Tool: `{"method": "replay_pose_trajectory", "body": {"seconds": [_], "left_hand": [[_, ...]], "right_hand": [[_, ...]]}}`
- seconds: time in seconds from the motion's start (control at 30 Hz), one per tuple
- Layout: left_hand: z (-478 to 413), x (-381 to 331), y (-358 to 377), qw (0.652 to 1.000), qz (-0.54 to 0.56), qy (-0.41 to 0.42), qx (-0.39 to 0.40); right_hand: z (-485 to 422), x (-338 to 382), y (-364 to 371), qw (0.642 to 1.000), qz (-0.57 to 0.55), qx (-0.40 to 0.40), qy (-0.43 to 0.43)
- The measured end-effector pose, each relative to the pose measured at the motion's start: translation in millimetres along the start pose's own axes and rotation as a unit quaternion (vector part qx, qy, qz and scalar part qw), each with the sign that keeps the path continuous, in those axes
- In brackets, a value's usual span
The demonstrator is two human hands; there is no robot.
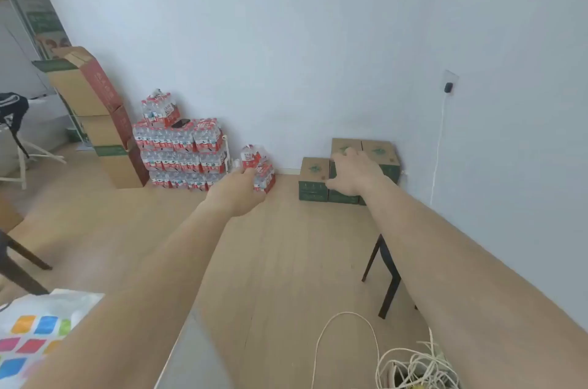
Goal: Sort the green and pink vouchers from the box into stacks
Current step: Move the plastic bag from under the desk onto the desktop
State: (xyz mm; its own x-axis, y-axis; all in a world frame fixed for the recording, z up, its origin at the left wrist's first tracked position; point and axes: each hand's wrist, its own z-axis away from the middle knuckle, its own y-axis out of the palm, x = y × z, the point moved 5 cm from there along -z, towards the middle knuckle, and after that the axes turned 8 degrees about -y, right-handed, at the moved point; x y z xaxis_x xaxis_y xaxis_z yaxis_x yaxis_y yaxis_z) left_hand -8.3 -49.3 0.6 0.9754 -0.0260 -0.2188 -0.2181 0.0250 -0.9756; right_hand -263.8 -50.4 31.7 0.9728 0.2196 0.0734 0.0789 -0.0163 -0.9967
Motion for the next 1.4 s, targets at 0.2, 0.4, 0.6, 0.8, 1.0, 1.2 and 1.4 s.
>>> {"method": "replay_pose_trajectory", "body": {"seconds": [0.2, 0.4, 0.6, 0.8, 1.0, 1.2, 1.4], "left_hand": [[-117, 36, 18, 0.998, 0.015, -0.030, 0.059], [-217, 68, 37, 0.994, 0.018, -0.051, 0.092], [-322, 109, 74, 0.984, 0.006, -0.112, 0.137], [-426, 165, 88, 0.965, 0.041, -0.220, 0.137], [-470, 233, 93, 0.928, 0.082, -0.337, 0.139], [-476, 338, 84, 0.888, 0.095, -0.434, 0.120], [-471, 467, 70, 0.849, 0.130, -0.507, 0.078]], "right_hand": [[-124, 18, 32, 0.999, -0.014, 0.043, 0.006], [-243, 36, 65, 0.996, -0.032, 0.082, -0.015], [-375, 39, 108, 0.989, -0.053, 0.115, -0.070], [-523, 66, 156, 0.972, -0.018, 0.165, -0.168], [-632, 126, 184, 0.938, 0.020, 0.205, -0.279], [-708, 244, 211, 0.892, 0.034, 0.227, -0.390], [-761, 403, 227, 0.847, 0.067, 0.216, -0.482]]}}
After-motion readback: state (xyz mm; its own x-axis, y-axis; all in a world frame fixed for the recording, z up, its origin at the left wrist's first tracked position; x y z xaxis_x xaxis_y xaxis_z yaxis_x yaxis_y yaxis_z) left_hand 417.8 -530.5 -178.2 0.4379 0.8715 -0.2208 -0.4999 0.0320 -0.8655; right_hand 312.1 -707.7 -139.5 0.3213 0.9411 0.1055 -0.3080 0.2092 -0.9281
